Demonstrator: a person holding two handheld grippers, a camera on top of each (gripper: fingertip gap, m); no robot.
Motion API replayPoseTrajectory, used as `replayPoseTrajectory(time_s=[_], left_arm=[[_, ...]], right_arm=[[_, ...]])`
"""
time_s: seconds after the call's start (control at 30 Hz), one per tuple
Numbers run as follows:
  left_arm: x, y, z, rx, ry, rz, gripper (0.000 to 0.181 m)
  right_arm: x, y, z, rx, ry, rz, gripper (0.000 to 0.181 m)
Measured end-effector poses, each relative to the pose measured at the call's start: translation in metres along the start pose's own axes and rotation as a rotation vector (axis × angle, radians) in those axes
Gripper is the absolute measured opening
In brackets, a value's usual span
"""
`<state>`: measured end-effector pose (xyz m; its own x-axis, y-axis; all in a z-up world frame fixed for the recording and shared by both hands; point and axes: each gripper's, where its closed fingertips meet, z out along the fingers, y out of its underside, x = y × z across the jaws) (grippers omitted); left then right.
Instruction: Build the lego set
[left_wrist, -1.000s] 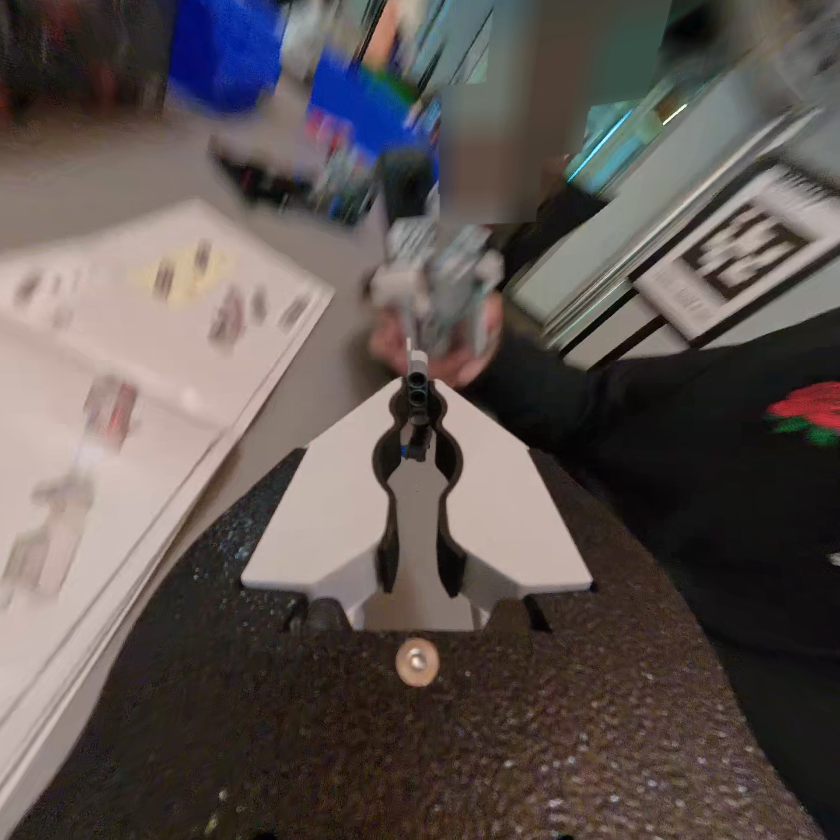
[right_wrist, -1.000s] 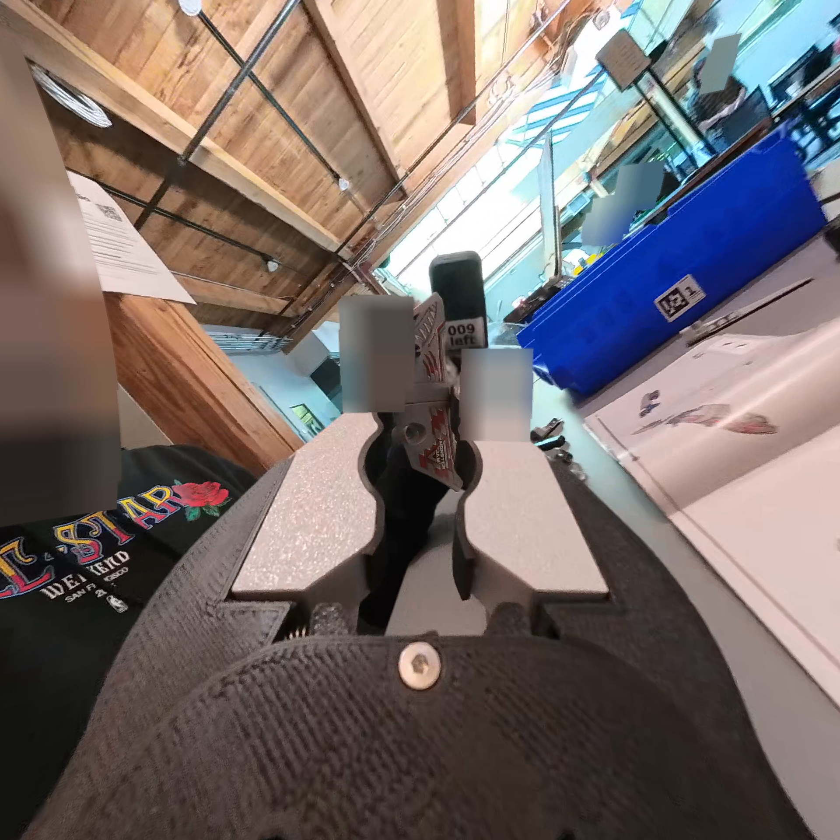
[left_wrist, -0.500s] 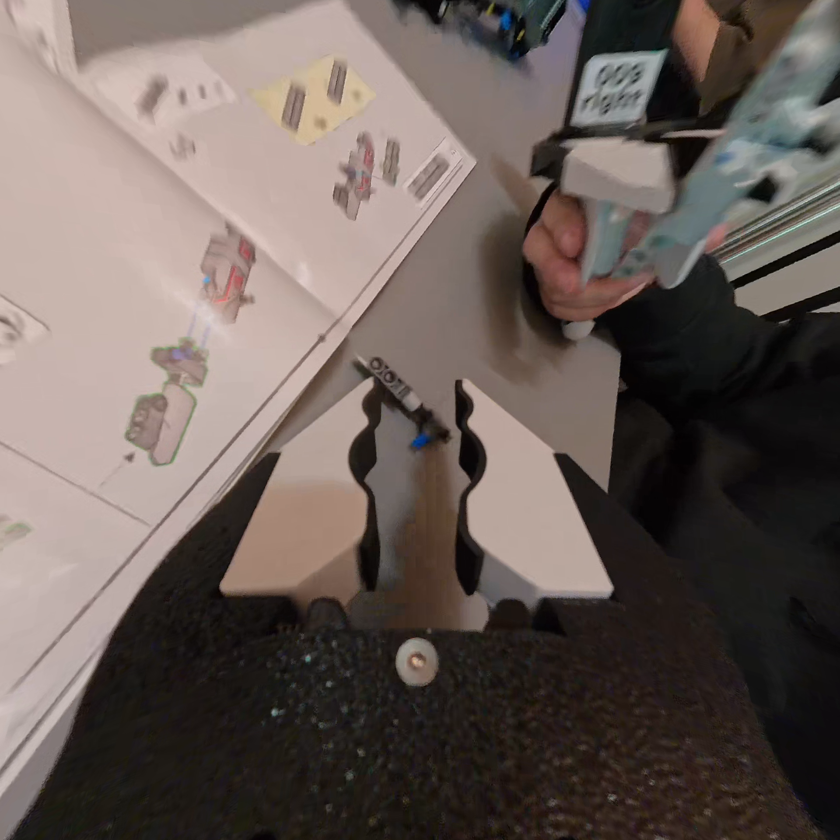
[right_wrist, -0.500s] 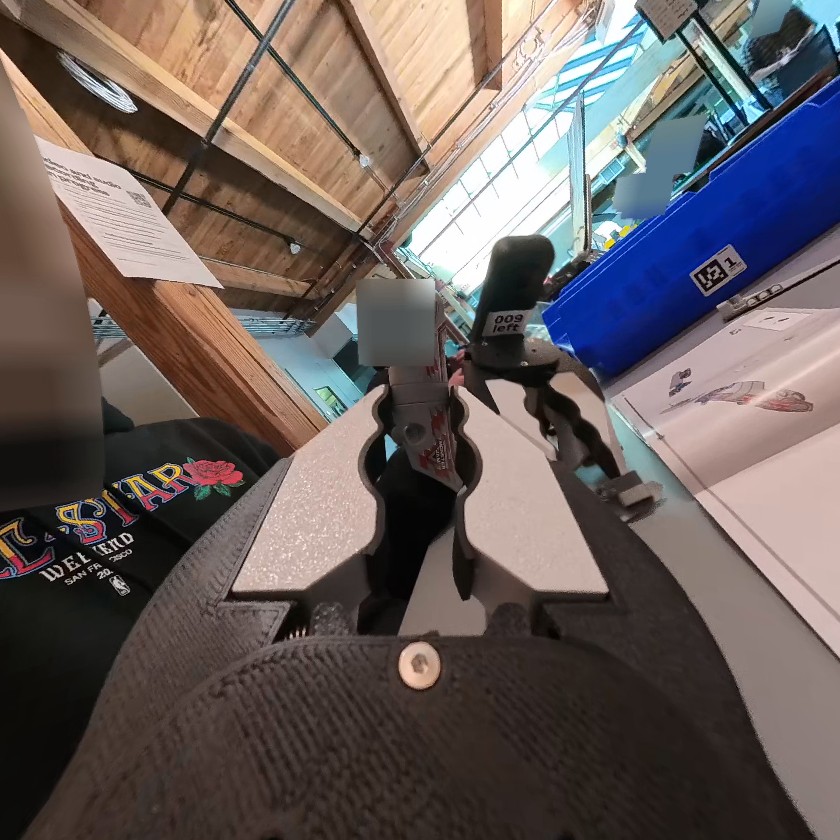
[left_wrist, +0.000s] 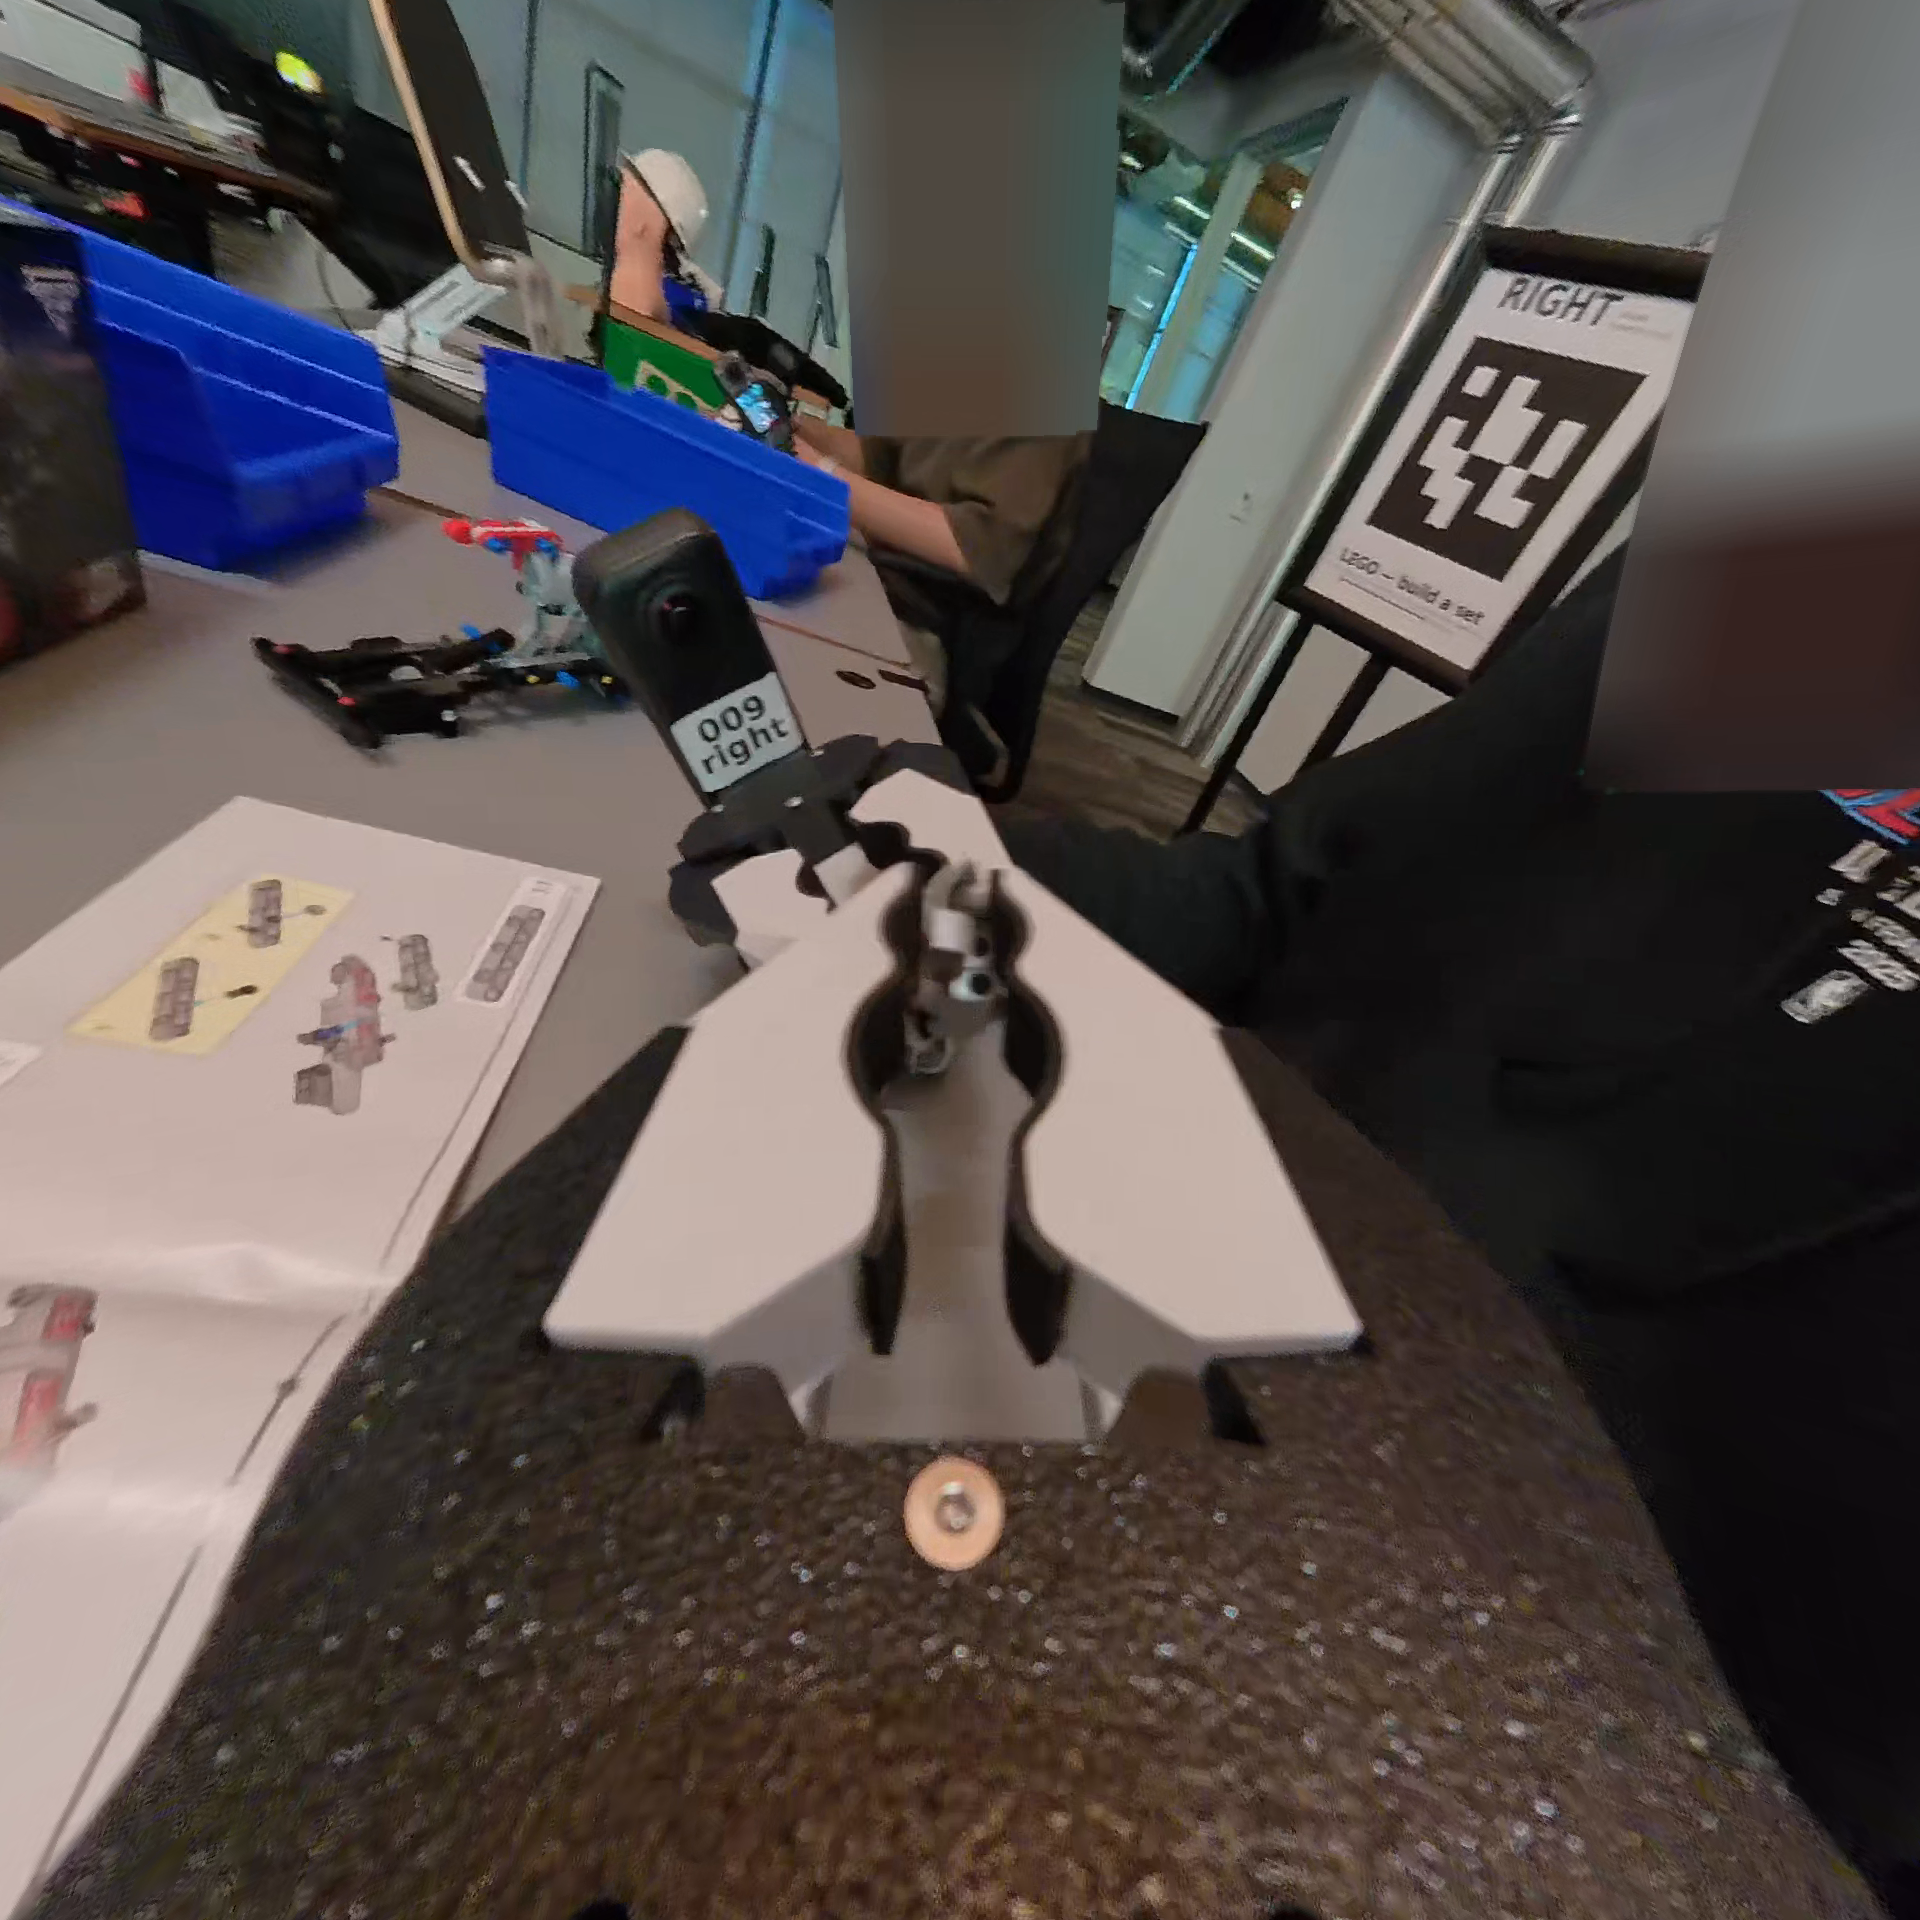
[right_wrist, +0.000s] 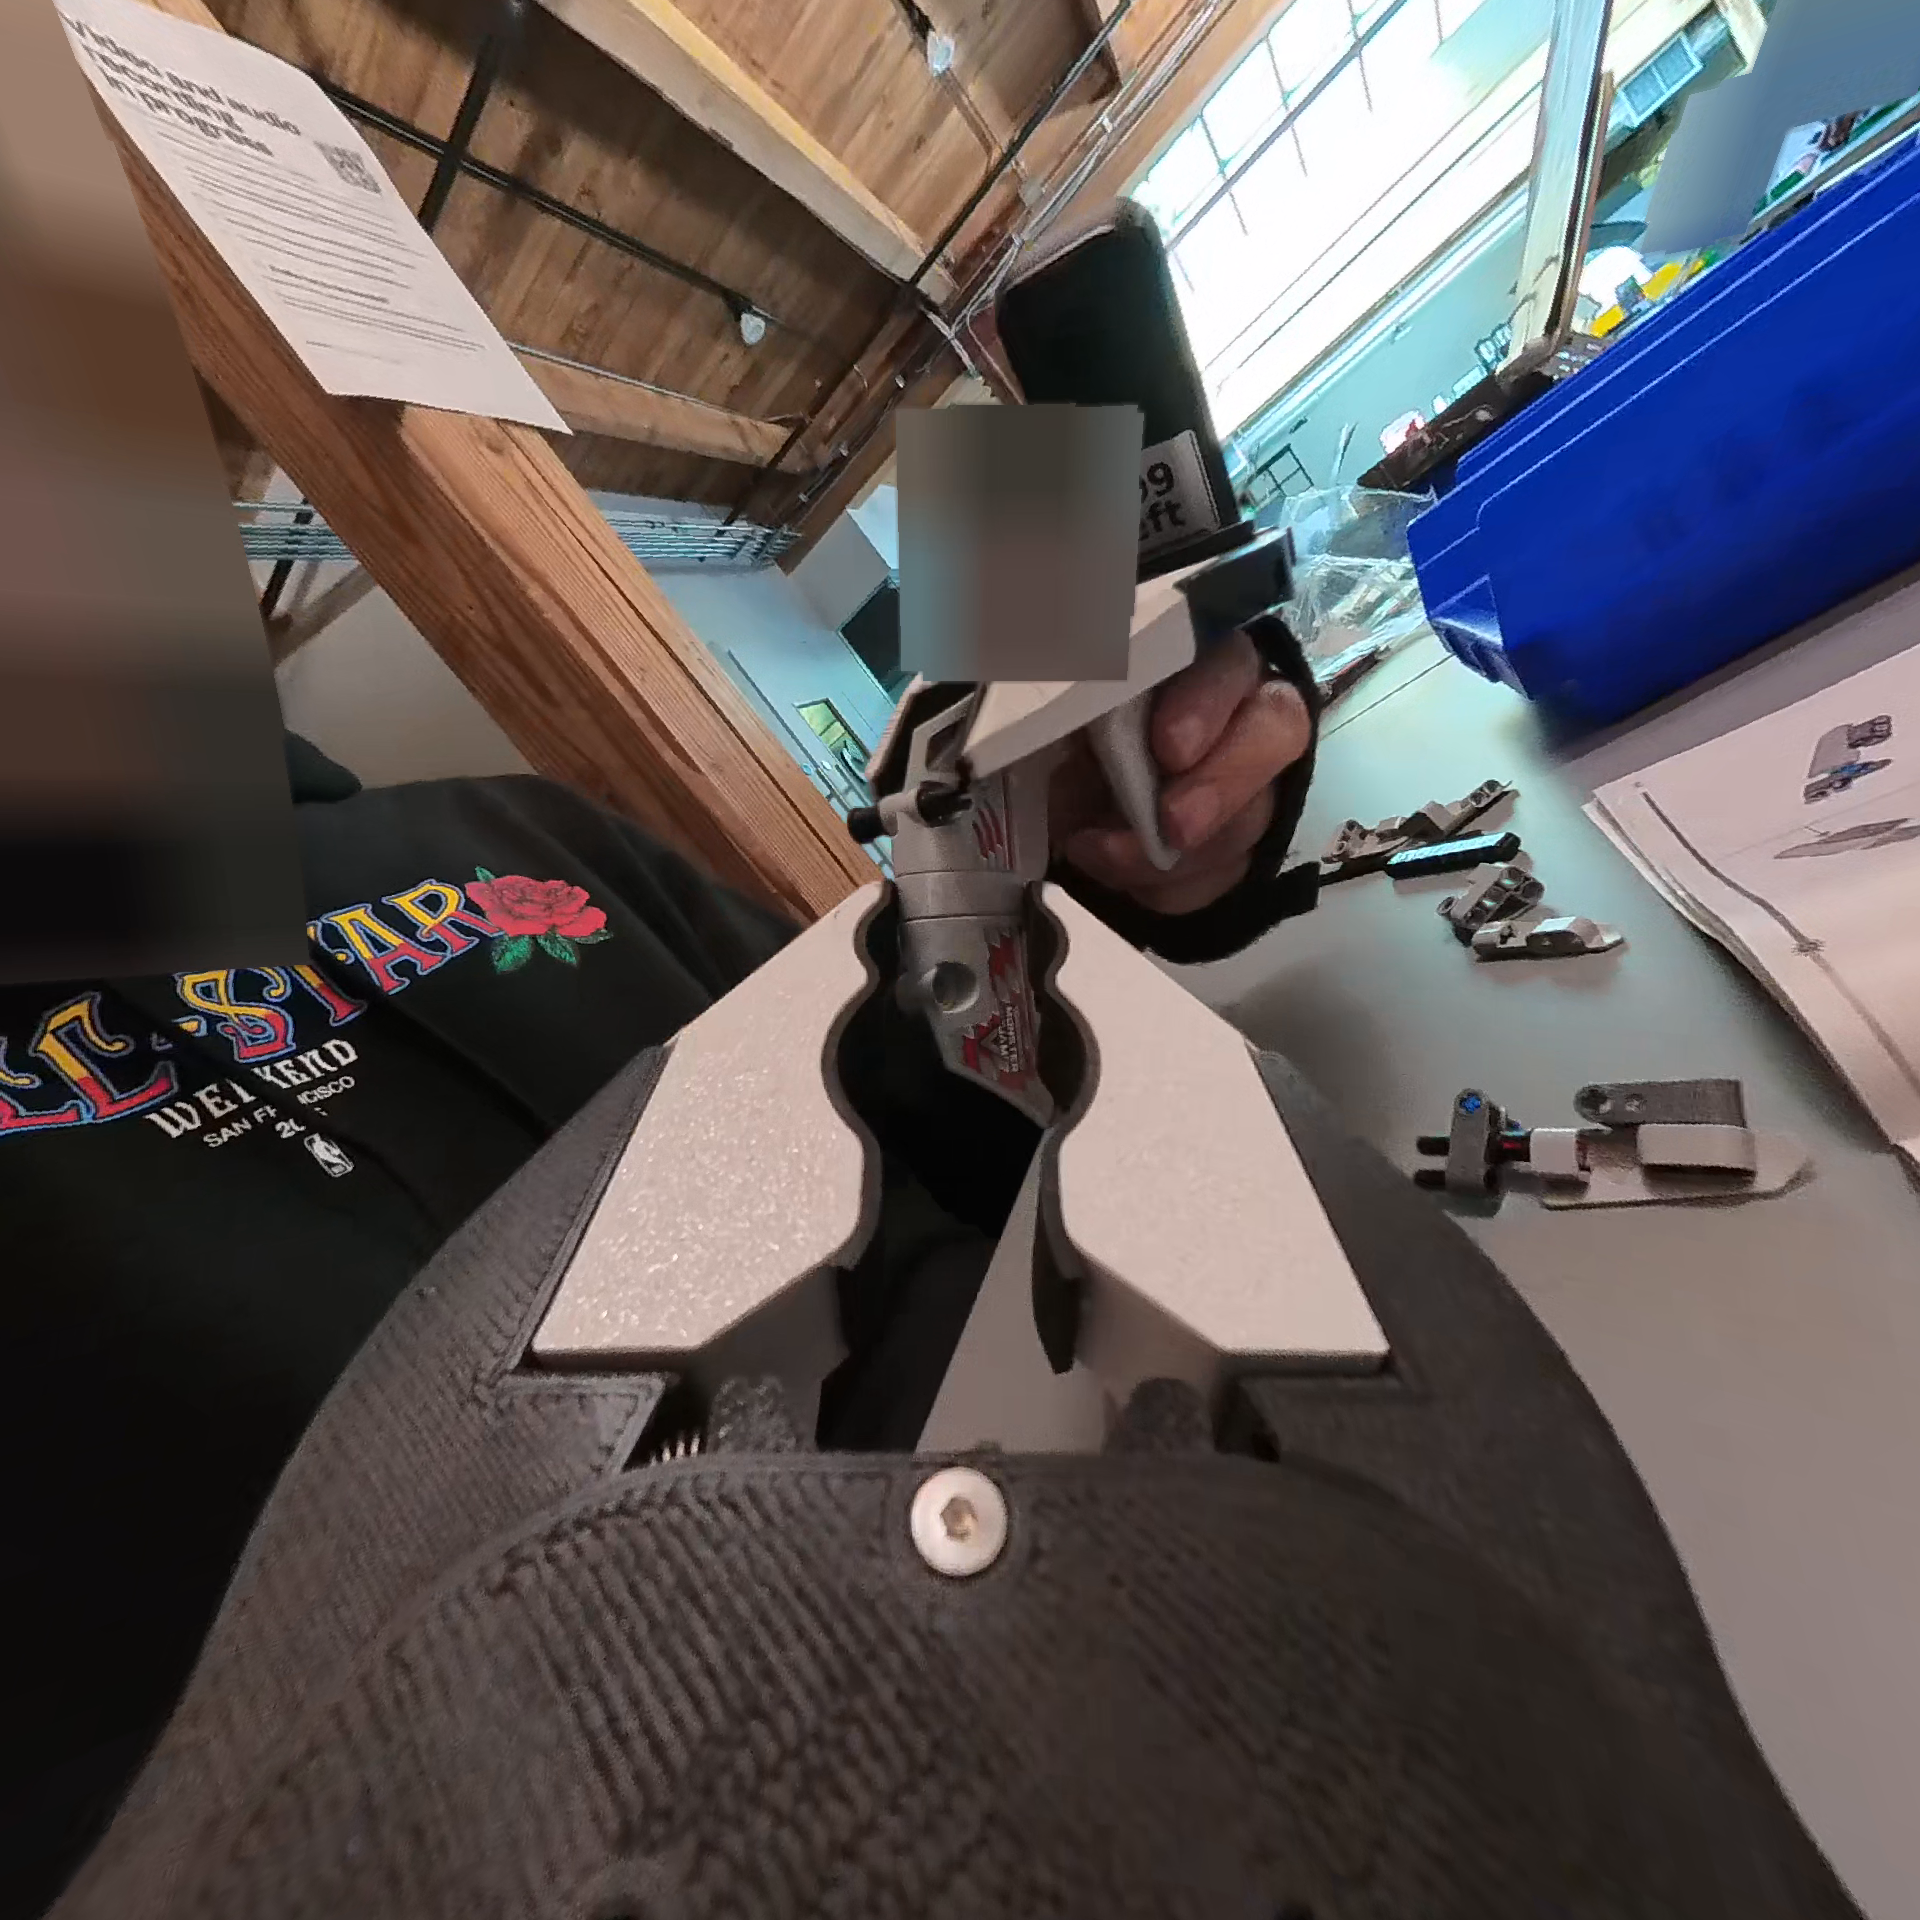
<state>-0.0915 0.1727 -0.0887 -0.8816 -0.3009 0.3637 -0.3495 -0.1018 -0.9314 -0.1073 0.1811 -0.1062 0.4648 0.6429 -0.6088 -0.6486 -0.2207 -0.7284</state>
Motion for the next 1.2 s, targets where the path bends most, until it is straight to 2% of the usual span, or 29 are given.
replayPoseTrajectory(time_s=[0.07, 0.17, 0.27, 0.33, 0.43, 0.67, 0.8, 0.9, 1.0, 1.2], left_arm=[[-0.005, -0.001, -0.001, -0.008, -0.038, -0.022, 0.005], [-0.014, 0.000, -0.003, -0.032, -0.108, -0.101, 0.005], [-0.019, 0.007, -0.005, -0.118, -0.198, -0.088, 0.005], [-0.015, 0.009, -0.005, -0.157, -0.199, -0.063, 0.005], [-0.010, 0.014, -0.002, -0.196, -0.175, -0.044, 0.005], [-0.008, 0.018, 0.003, -0.202, -0.145, -0.026, 0.005], [-0.006, 0.021, 0.003, -0.232, -0.145, -0.005, 0.005], [-0.011, 0.024, -0.001, -0.269, -0.189, 0.022, 0.005], [-0.008, 0.023, 0.001, -0.255, -0.164, 0.028, 0.005], [-0.010, 0.023, 0.000, -0.251, -0.180, 0.055, 0.004]], right_arm=[[0.001, -0.002, -0.001, 0.007, 0.016, -0.011, 0.021], [0.009, -0.003, -0.001, -0.011, 0.120, -0.123, 0.017], [0.019, 0.008, -0.004, -0.169, 0.260, -0.304, 0.024], [0.025, 0.018, -0.004, -0.291, 0.326, -0.397, 0.030], [0.021, 0.022, 0.006, -0.323, 0.296, -0.410, 0.029], [0.027, 0.037, 0.019, -0.423, 0.280, -0.443, 0.012], [0.027, 0.039, 0.020, -0.434, 0.281, -0.465, 0.013], [0.027, 0.036, 0.020, -0.405, 0.282, -0.445, 0.025], [0.031, 0.037, 0.020, -0.423, 0.306, -0.475, 0.013], [0.039, 0.036, 0.021, -0.417, 0.359, -0.513, 0.012]])
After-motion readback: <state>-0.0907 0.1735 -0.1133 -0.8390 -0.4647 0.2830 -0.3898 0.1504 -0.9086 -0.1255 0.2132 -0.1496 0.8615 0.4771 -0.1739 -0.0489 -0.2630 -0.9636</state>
